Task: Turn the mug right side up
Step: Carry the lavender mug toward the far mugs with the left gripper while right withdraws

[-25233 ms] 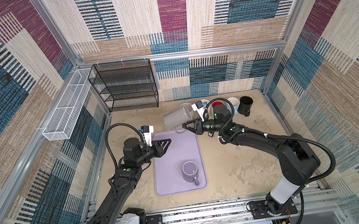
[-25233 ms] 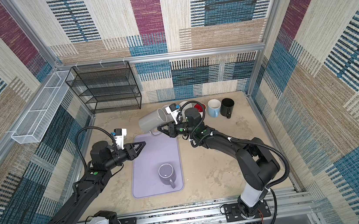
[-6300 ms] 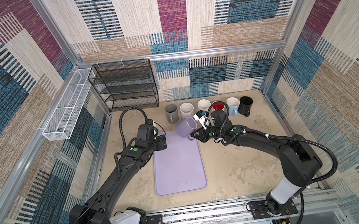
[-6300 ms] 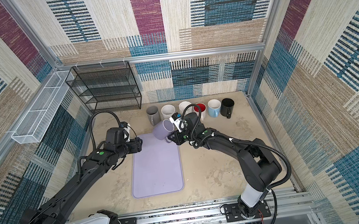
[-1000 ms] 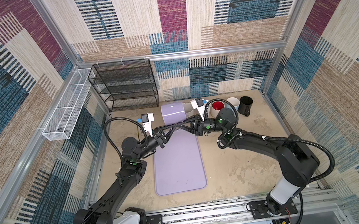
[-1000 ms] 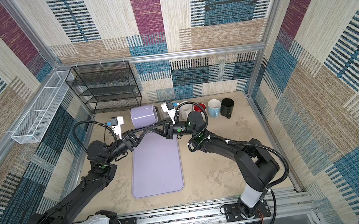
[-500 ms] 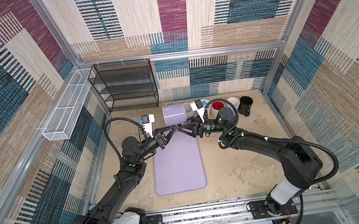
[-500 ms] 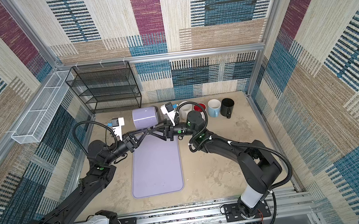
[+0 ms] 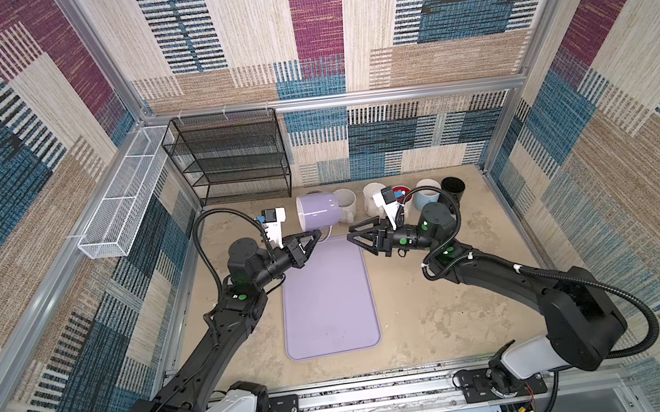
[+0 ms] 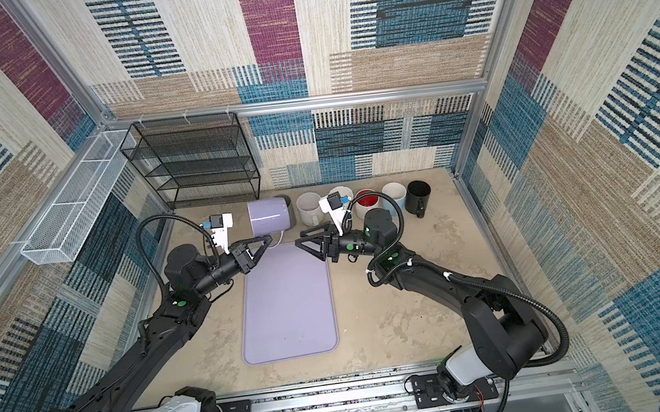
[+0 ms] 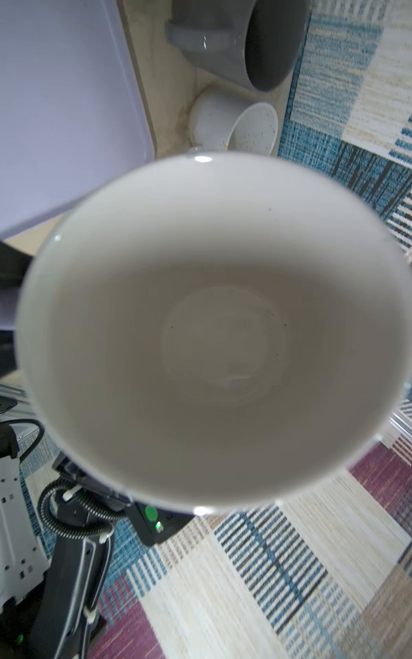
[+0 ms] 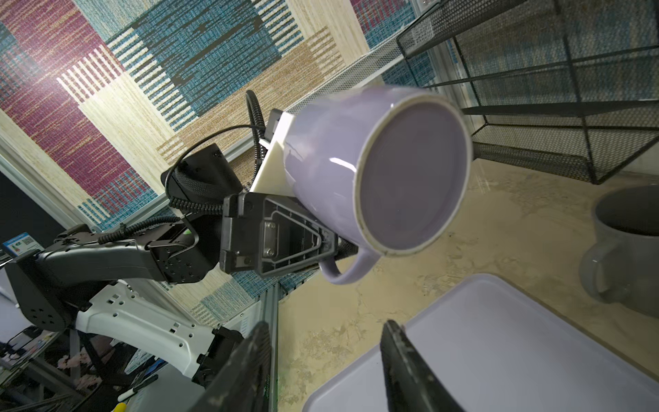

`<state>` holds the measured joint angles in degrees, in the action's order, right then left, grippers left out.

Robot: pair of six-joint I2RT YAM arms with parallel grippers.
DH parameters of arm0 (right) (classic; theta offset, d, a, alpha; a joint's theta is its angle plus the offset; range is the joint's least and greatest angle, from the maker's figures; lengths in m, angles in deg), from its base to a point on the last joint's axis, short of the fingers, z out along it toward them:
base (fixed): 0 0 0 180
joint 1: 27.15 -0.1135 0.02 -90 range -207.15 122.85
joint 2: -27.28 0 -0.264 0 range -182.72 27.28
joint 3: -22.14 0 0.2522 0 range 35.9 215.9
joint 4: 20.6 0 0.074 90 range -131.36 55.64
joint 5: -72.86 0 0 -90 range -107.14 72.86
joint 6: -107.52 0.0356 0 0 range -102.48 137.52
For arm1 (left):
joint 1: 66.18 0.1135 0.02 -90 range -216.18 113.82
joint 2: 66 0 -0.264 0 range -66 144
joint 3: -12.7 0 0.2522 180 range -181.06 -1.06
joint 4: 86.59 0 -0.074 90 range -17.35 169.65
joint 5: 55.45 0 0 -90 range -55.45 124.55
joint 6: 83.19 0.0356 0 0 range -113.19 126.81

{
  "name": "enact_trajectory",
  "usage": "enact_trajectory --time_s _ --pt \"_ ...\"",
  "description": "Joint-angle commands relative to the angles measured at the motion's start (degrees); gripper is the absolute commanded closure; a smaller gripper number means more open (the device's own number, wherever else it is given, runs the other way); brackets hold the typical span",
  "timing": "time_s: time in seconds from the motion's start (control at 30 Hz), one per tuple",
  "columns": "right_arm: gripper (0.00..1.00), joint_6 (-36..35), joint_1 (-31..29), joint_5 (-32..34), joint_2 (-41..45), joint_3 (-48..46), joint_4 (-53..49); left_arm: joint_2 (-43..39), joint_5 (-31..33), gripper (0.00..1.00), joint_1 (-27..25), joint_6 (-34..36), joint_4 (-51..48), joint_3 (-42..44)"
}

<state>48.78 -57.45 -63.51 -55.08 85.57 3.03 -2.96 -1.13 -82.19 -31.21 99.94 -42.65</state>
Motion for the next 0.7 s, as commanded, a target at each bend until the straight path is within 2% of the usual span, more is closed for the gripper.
enact_trajectory --time_s 0.0,0.37,0.67 --pt "0.47 -1.4 0.9 1.6 2.1 -1.6 -1.1 -0.1 6.2 1.0 0.2 6.1 -8.6 -2.6" --pt "0.47 -2.8 2.0 2.9 5.0 -4.6 -3.3 4.5 22.1 1.0 0.1 14.4 -28.7 -10.4" --pt "0.48 -2.2 2.0 3.7 5.9 -7.2 -2.6 12.1 30.8 1.0 0.1 19.2 -37.7 -17.7"
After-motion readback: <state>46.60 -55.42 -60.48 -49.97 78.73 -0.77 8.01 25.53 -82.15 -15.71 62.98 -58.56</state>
